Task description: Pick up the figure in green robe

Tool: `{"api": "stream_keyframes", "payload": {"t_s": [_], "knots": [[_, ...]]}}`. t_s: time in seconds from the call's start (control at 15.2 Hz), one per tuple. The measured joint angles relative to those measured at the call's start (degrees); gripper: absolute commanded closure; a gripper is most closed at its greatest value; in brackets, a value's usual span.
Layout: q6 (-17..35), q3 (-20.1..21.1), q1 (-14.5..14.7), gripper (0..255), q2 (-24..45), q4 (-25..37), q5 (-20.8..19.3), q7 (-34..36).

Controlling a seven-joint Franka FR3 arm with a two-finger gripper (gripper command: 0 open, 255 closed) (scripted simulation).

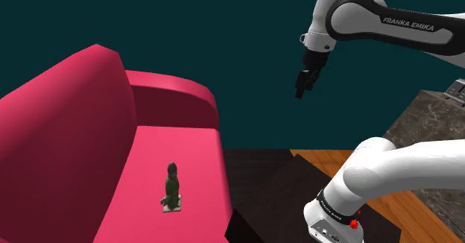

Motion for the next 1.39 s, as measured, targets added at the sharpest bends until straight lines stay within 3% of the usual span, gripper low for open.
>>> {"api": "stream_keyframes", "payload": {"t_s": [0.4, 0.79, 1.39], "knots": [[4.0, 4.9, 0.3, 0, -3.9, -7.1, 3.6, 8.4], [10.6, 13.6, 1.5, 0, -5.5, -14.0, 10.1, 21.7], [24.9, 29.6, 2.9, 0, 1.3, -19.0, 19.6, 42.7]]}}
